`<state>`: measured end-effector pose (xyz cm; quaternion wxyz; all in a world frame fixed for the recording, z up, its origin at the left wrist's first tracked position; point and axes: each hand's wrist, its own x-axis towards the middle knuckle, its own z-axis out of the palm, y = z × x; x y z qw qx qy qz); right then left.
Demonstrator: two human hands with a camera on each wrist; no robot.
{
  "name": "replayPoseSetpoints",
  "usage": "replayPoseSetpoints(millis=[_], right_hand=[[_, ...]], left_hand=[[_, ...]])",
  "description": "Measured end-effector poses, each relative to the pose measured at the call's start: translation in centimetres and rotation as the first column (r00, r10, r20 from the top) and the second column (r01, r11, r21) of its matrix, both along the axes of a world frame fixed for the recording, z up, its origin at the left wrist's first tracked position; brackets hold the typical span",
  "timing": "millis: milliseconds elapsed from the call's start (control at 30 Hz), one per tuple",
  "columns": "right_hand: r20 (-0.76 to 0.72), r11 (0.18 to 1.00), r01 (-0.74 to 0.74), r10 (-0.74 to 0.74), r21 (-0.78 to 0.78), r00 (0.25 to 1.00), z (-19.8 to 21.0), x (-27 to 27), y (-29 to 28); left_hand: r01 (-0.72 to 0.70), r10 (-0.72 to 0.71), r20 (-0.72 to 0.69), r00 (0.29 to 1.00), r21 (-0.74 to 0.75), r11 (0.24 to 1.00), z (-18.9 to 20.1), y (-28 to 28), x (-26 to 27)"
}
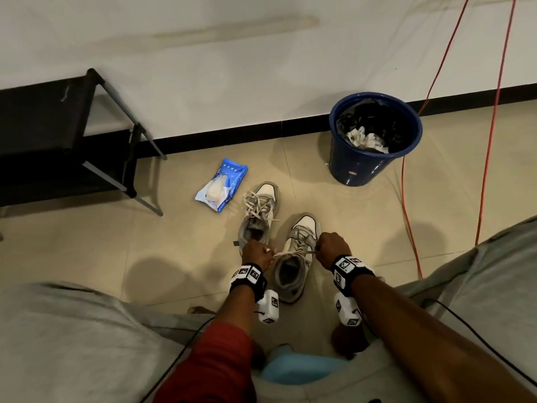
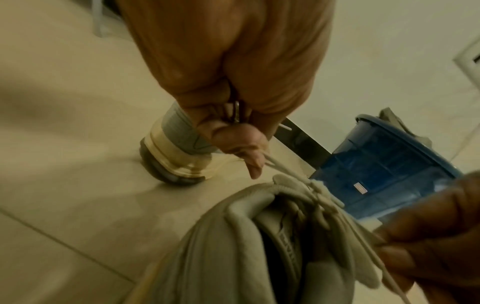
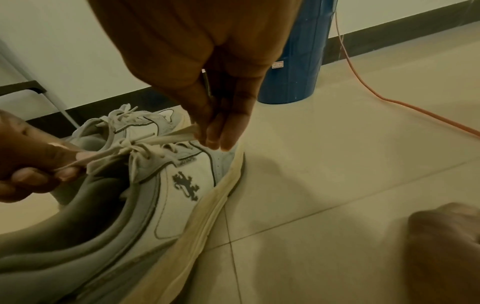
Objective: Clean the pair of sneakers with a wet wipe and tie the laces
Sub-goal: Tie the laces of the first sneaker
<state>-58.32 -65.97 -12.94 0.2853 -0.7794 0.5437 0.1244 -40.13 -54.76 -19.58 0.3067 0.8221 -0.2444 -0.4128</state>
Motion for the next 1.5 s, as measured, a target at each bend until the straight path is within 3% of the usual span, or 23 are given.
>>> replayPoseSetpoints(millis=[67,167,267,367,467,767,1133,1300,1400,1500], right_hand=[[-0.009,0.999,-0.014,0.015,0.041,1.000,-0.2,-0.1,-0.3],[-0.013,0.993,-0.053,0.054,0.107,0.998,-0.3,0.0,-1.0],[0.081,0.987,-0.087,0.076,0.134,0.994,0.3,0.6,-0.9],[0.089,0.989,-0.114,0.106,0.092,0.990,0.3,0.9,-0.3],[0.075,0.984,-0.168,0.164,0.054,0.984,0.4,1.2,0.0],[0.059,0.978,-0.207,0.205,0.019,0.977,1.2,1.6,-1.6],[-0.052,0.969,-0.225,0.221,-0.099,0.974,0.2,1.1,-0.2],[-0.053,0.990,-0.144,0.144,0.008,0.988,0.5,0.9,-0.2],[-0.043,0.988,-0.049,0.056,0.145,0.997,0.1,0.5,0.9],[-0.046,0.951,0.040,-0.027,0.305,0.999,-1.5,0.8,2.5]], left_hand=[[0.038,-0.039,-0.068,0.997,-0.017,0.999,0.3,0.0,0.0],[-0.035,0.019,-0.238,0.971,-0.063,0.997,1.7,-0.4,0.1],[-0.026,-0.004,-0.350,0.937,-0.081,0.996,3.8,-1.4,-0.4],[0.202,-0.228,-0.206,0.952,-0.143,0.969,3.9,-1.6,-0.7],[0.360,-0.365,-0.027,0.931,-0.110,0.927,3.0,-1.4,-0.1],[0.466,-0.454,0.229,0.861,0.002,0.885,3.0,-1.9,0.1],[0.335,-0.327,0.107,0.939,-0.069,0.940,2.1,-0.9,-0.4],[0.413,-0.408,0.101,0.907,-0.033,0.910,3.4,-1.5,-0.2],[0.445,-0.463,0.155,0.873,0.136,0.885,5.0,-1.5,-0.9],[0.518,-0.603,0.179,0.777,0.363,0.775,4.5,-1.1,-2.7]])
